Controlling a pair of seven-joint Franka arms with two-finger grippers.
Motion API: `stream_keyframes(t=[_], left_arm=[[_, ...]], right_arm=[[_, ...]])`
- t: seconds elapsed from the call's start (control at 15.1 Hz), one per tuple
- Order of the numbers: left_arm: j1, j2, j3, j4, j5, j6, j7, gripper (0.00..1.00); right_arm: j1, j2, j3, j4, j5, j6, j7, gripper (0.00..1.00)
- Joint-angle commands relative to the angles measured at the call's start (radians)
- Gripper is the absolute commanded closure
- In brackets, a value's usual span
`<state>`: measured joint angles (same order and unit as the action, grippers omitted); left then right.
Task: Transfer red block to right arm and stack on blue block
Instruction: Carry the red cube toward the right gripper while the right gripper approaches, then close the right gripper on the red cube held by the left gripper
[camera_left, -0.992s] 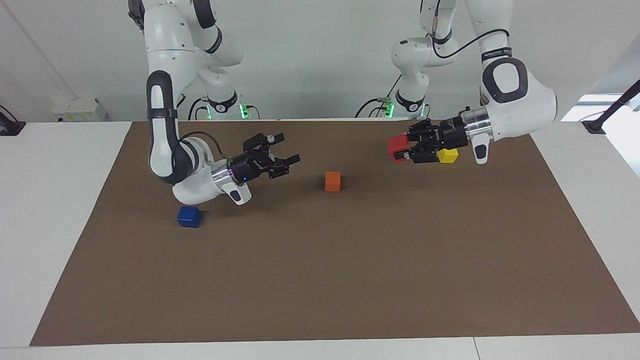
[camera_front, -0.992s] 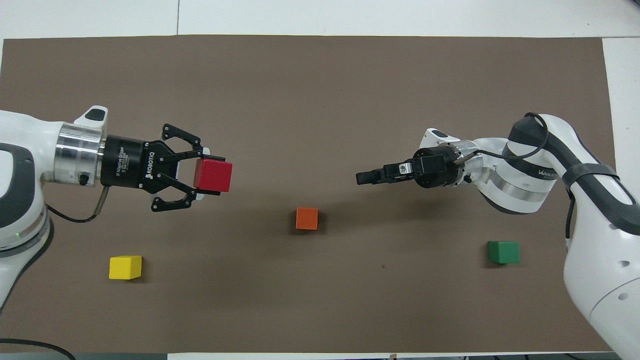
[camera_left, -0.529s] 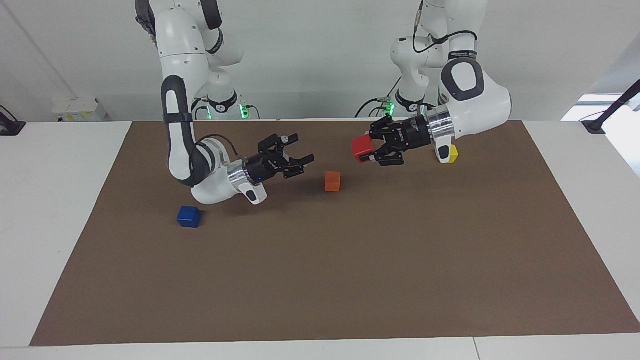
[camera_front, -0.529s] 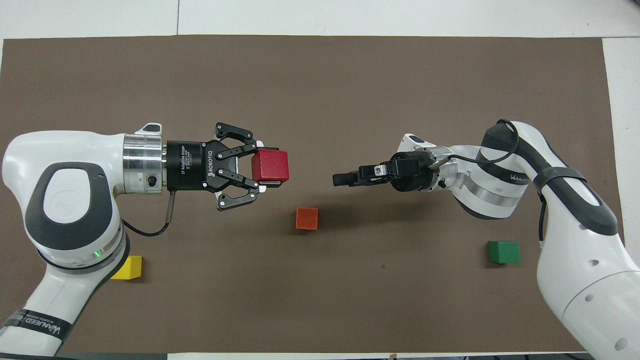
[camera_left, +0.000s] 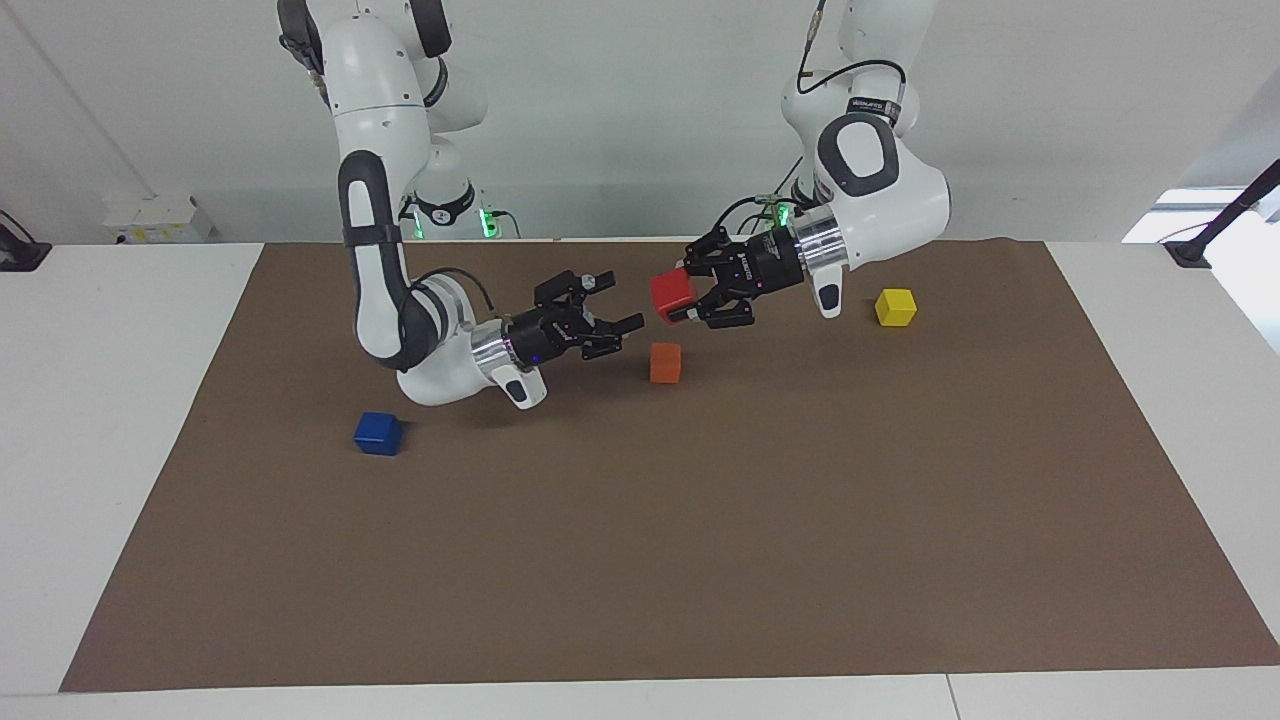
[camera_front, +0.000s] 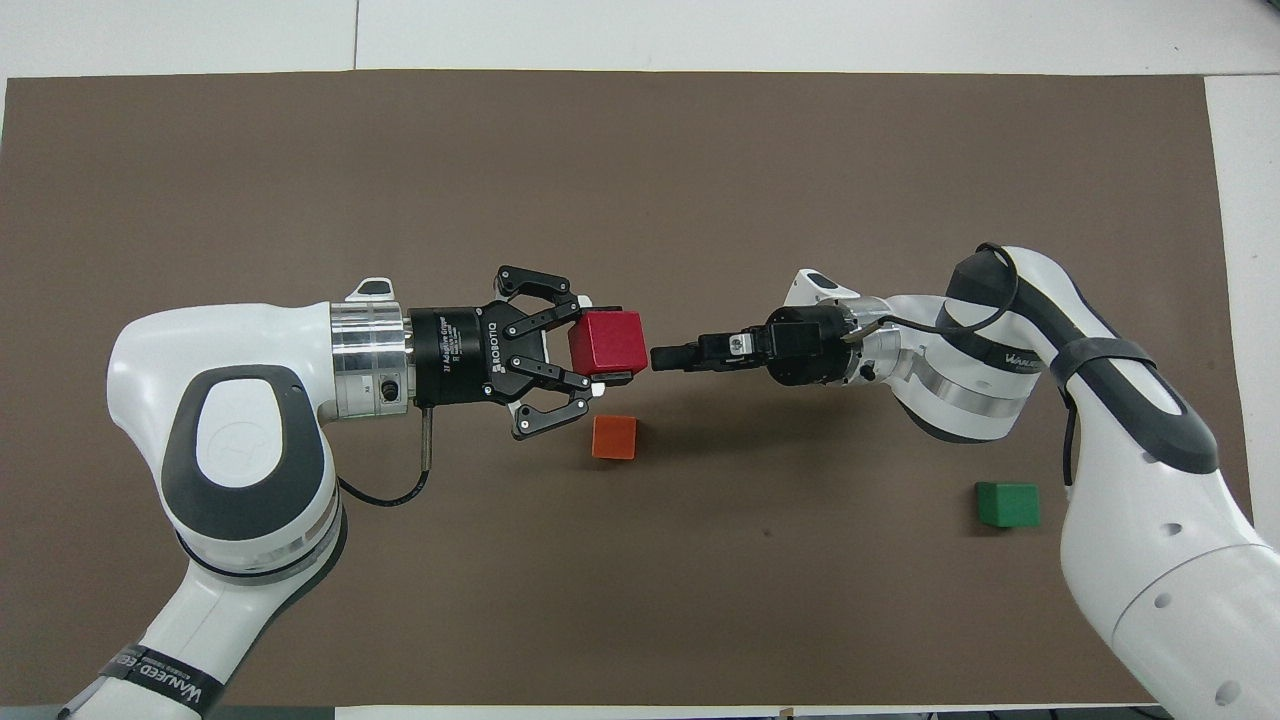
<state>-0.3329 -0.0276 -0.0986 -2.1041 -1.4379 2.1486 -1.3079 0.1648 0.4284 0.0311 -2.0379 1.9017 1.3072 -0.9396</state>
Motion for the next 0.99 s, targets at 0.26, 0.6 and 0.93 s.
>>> stream_keyframes(t=[0.26,0.6,0.93], left_arm=[[-0.104,-0.029,0.011,-0.030,-0.065,0.131,-0.011,1.00],[-0.166,-0.022,0.011,-0.025,-0.072,0.208,0.004,1.00],[-0.178,-0.020,0.011,-0.025,-0.072,0.223,0.021,1.00]], right_arm=[[0.019,-0.008,0.003,-0.018,0.030,0.043,-0.076,0.00],[0.021,-0.008,0.003,-0.015,0.031,0.064,-0.080,0.00],[0.021,-0.008,0.003,-0.015,0.030,0.073,-0.090,0.04]])
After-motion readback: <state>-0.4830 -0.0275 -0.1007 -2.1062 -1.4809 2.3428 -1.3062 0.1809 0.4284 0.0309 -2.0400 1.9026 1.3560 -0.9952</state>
